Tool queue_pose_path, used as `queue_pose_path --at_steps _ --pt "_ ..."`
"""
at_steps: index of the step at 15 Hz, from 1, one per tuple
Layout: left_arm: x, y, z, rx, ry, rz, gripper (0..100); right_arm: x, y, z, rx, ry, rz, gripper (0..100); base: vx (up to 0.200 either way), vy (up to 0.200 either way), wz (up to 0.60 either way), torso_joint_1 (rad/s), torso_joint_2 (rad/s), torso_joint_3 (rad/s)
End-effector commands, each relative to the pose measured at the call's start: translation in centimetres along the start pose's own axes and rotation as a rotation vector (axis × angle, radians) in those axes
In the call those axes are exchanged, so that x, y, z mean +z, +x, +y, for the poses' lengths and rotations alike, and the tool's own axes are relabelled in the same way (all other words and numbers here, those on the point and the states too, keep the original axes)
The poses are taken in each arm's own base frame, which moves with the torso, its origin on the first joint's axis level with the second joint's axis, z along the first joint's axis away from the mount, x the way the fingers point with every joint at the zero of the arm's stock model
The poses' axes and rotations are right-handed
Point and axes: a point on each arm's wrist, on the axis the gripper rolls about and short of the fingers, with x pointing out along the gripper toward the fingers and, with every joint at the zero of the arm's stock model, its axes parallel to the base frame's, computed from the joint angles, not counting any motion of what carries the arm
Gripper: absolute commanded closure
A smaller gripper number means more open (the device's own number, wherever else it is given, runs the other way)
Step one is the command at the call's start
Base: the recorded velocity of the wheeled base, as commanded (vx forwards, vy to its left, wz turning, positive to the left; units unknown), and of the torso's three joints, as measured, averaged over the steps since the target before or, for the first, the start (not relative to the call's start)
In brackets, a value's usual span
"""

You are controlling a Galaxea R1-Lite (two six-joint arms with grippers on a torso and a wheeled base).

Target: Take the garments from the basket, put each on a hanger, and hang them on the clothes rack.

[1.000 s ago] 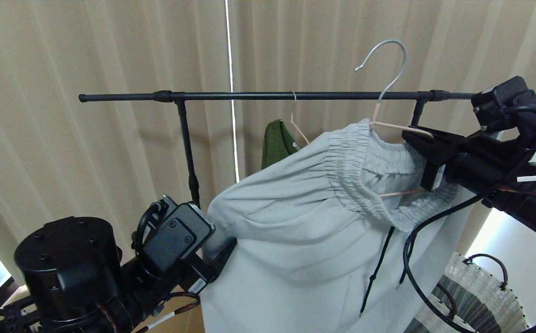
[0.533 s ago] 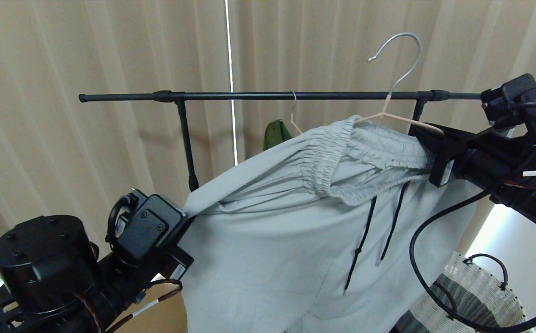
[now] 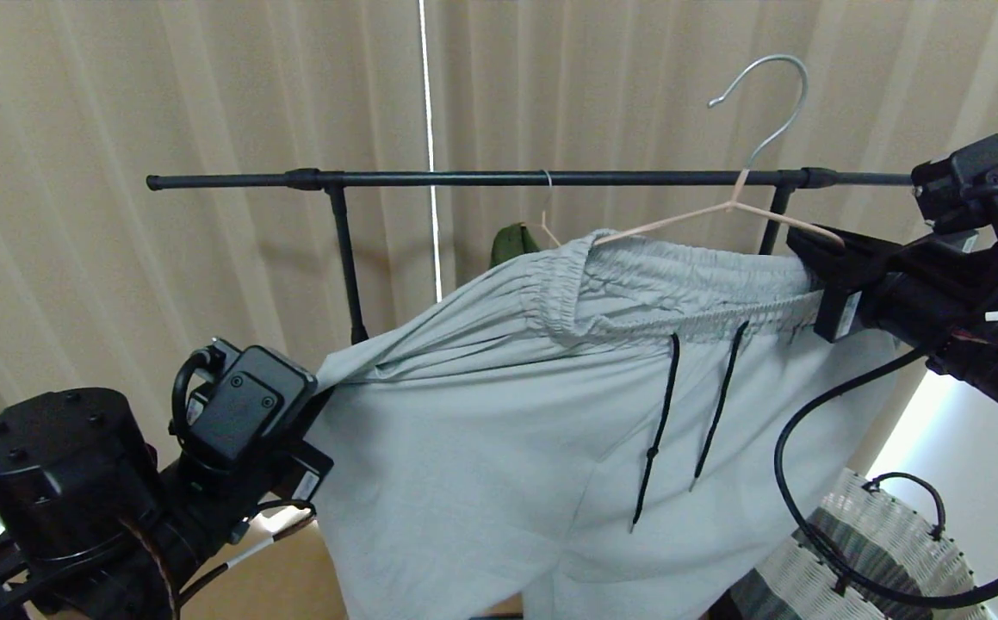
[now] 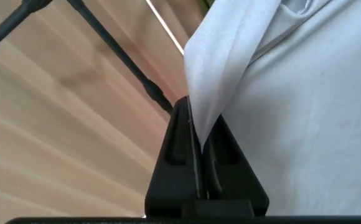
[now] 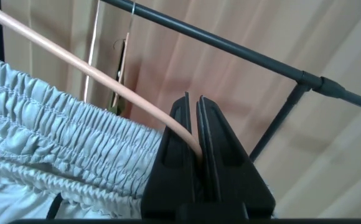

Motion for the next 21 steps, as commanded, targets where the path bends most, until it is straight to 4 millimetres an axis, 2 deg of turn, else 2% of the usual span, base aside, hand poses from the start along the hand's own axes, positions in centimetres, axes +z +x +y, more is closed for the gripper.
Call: queue_pose_path --at_steps 1,7,8,10,13,15,18,21 --pt "0.2 0.0 0.1 0.005 -0.001 -0.006 0 0.1 -0.1 0.0 0.0 0.0 -0.004 100 0.0 0.0 0.0 0.0 0.0 0.0" --pt "0.6 -0.2 0.2 0.001 -0.01 -0.031 0 -0.5 -0.9 -0.5 -0.021 -0.007 0.033 100 0.0 0.0 0.0 0.0 0.0 0.0" --pt "1.1 -1.0 0.2 -0.041 -0.043 -0.078 0 -1.3 -1.4 -1.5 -0.057 -0.011 0.078 100 0.0 0.0 0.0 0.0 0.0 0.0" --pt "1.6 -1.3 -0.2 -0.082 -0.077 -0.105 0 -1.8 -1.9 -2.4 -0.105 -0.014 0.145 100 0.0 0.0 0.0 0.0 0.0 0.0" --pt "0.7 -1.0 -0.7 -0.133 -0.045 0.025 0 -1.5 -4.3 -3.3 -0.162 -0.018 0.247 100 0.0 0.0 0.0 0.0 0.0 0.0" --pt "0.2 -0.6 -0.3 -0.133 -0.017 0.154 0 -1.5 -5.6 -4.2 -0.2 -0.017 0.306 100 0.0 0.0 0.0 0.0 0.0 0.0" --pt "0.4 0.1 -0.3 -0.092 -0.037 0.195 0 -1.7 -7.0 -6.1 -0.341 -0.02 0.404 100 0.0 0.0 0.0 0.0 0.0 0.0" --pt "0.1 -0.1 -0.3 -0.083 -0.027 0.173 0 -1.6 -7.1 -6.9 -0.458 -0.062 0.46 100 0.0 0.0 0.0 0.0 0.0 0.0"
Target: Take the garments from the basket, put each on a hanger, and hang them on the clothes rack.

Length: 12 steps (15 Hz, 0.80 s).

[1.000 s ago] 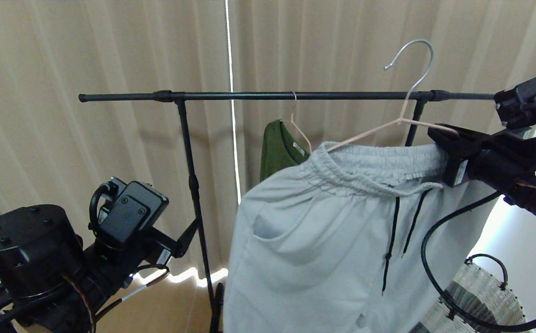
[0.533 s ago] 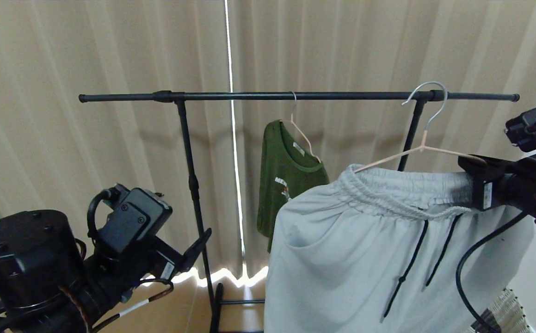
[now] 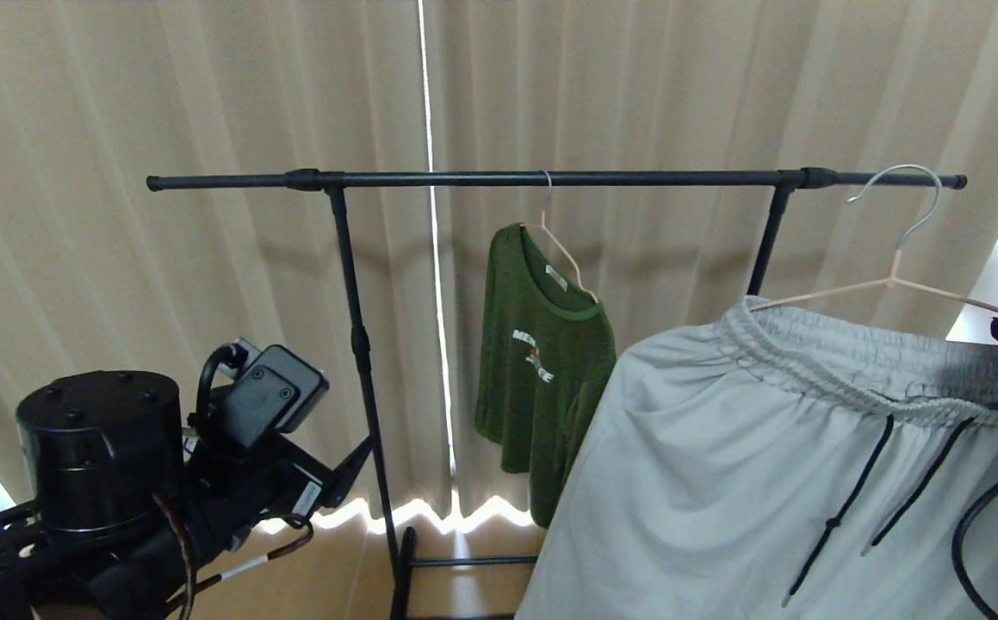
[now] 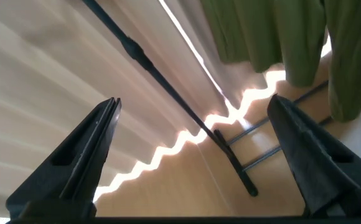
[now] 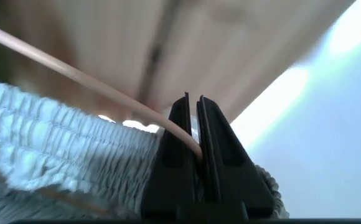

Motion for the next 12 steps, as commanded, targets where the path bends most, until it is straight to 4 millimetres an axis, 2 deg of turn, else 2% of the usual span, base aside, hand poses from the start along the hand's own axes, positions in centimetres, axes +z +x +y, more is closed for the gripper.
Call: queue_pose_path --at_steps 1,5,11,12 --pt "-0.4 0.0 -0.1 0.002 0.025 0.0 0 0.0 0.1 -1.1 -0.071 -0.036 0.012 100 0.0 0.0 0.0 0.0 0.0 0.0" --pt "-0.7 -0.1 -0.3 0.015 0.048 -0.024 0 -0.3 0.4 -2.4 -0.15 -0.067 0.042 100 0.0 0.0 0.0 0.0 0.0 0.0" --pt "-0.3 -0.1 -0.1 0.027 0.035 -0.047 0 0.4 1.1 -2.6 -0.192 -0.063 0.045 100 0.0 0.0 0.0 0.0 0.0 0.0" --pt "-0.3 -0.1 0.0 0.029 0.034 -0.048 0 0.4 1.2 -2.6 -0.192 -0.063 0.045 100 0.2 0.0 0.0 0.012 0.0 0.002"
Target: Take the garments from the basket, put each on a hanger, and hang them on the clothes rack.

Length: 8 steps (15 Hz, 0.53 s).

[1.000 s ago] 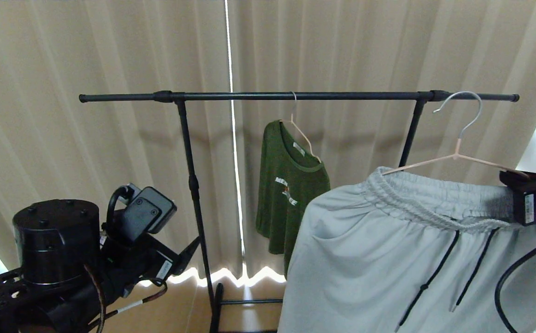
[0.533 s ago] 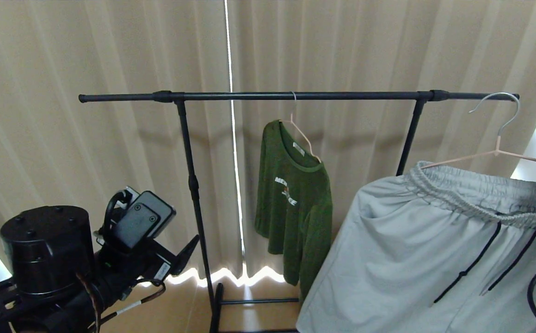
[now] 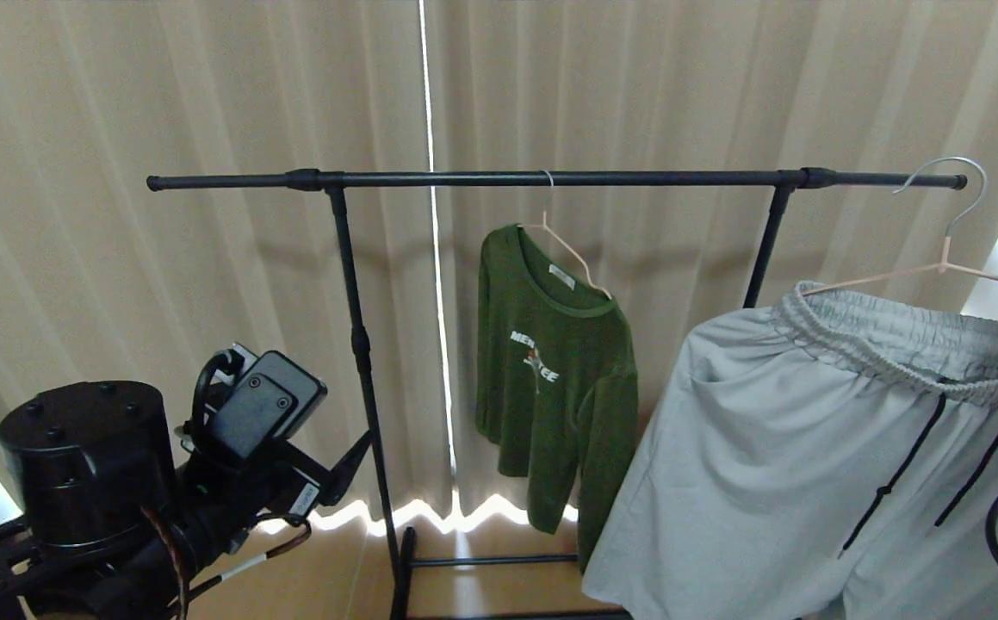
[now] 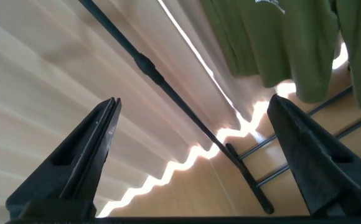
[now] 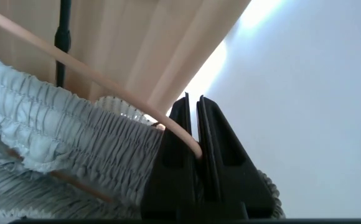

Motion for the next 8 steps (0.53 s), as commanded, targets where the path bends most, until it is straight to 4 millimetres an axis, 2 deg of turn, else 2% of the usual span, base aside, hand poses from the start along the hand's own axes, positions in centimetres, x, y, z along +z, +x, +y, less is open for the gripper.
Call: queue_pose_path --at_steps 1,8 --pt "0.01 -0.03 0.03 0.002 -0.002 0.0 0 -0.06 0.39 0.23 0.007 -0.004 0.008 100 0.2 0.0 0.0 -0.002 0.01 0.002" --pt "0.01 -0.09 0.01 0.0 0.0 -0.001 0 -0.09 0.35 0.38 0.017 -0.005 0.007 100 0.2 0.0 0.0 0.0 0.0 0.006"
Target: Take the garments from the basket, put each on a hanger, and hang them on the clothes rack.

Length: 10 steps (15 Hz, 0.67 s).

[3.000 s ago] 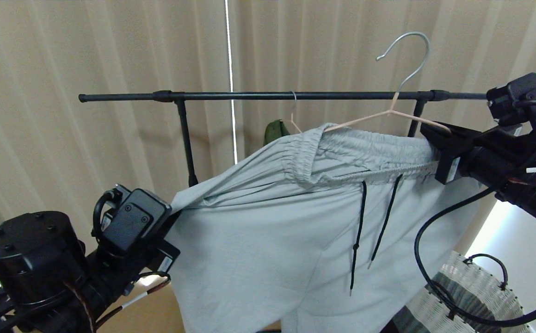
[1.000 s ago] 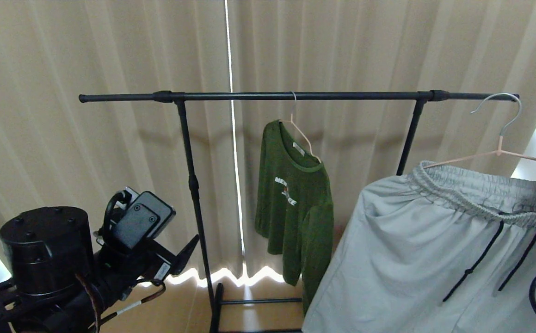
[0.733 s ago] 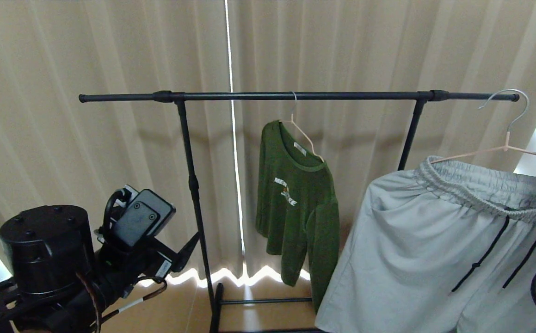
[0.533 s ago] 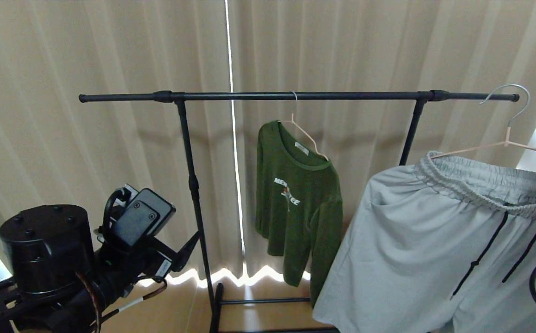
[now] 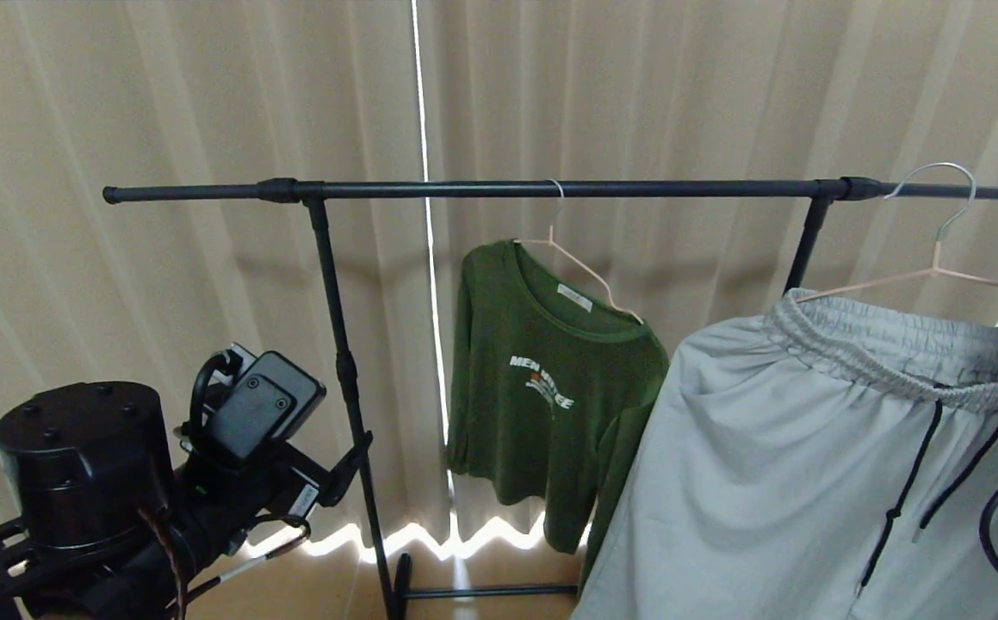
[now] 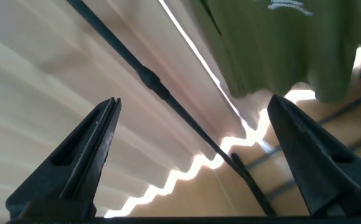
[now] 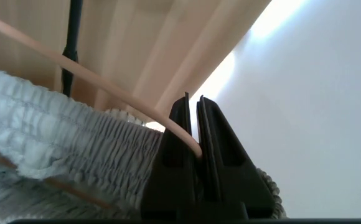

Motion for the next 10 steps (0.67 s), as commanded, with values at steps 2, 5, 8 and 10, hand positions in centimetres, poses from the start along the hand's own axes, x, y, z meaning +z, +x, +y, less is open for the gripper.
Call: queue_pose_path --at_steps 2,5,8,10 --pt "0.0 0.0 0.0 -0.001 0.001 -0.001 0 -0.1 0.1 0.1 0.005 -0.001 0.003 100 0.2 0.0 0.0 0.0 0.01 0.0" --pt "0.0 0.0 -0.1 -0.004 0.004 -0.001 0 -0.2 0.4 0.3 0.009 -0.003 0.013 100 0.2 0.0 0.0 0.006 0.0 0.005" --pt "-0.2 -0.2 -0.2 -0.006 0.004 -0.004 0 0.1 0.6 0.6 0.021 -0.006 0.008 100 0.067 0.0 0.0 0.001 0.0 -0.001" --pt "-0.3 -0.2 -0.2 0.001 -0.001 -0.017 0 0.6 1.5 1.1 0.038 -0.01 0.009 100 0.0 0.0 0.0 0.0 0.0 0.0"
